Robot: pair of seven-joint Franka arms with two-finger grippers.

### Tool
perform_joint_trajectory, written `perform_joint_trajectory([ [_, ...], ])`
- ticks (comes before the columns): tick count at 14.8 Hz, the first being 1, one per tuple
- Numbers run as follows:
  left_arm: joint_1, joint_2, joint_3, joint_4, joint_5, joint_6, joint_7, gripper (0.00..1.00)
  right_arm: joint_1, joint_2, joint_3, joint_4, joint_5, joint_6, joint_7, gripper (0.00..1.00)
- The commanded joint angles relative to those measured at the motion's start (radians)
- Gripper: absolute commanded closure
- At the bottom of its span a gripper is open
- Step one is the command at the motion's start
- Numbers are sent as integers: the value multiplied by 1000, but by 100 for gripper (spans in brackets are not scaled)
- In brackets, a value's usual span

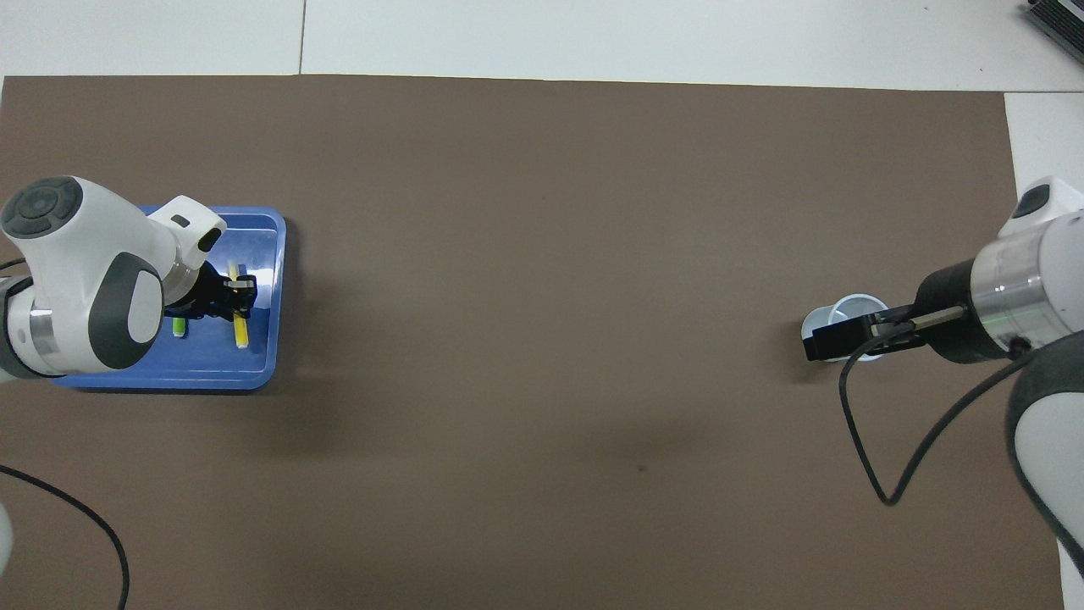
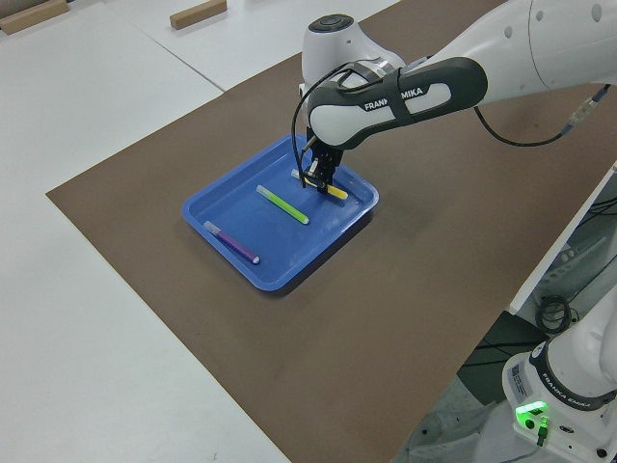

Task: Transfer and insert pens with both arms
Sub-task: 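Lift the yellow pen with the left gripper while the right gripper approaches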

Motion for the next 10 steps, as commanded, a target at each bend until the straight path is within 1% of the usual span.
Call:
perform_joint_trajectory([
  [1,-23,-24,6,94,5,-148,-61,100,28,-16,-2,-32,54,41,71,0],
  [4,-40,-51,-14,166,-15,-285,-185,100,28,-16,-2,-70,138,97,77,0],
  [5,-48,-70,-17,177,-61,-311,-238,100,28,-16,-2,-78,172,116,93,0],
  [6,-57,-93,-23,177,-114,-323,-294,100,30,-16,-1,-82,204,130,108,0],
  [10,-92,-171,-50,178,-217,-396,-473,100,44,-12,-2,-91,354,203,163,0],
])
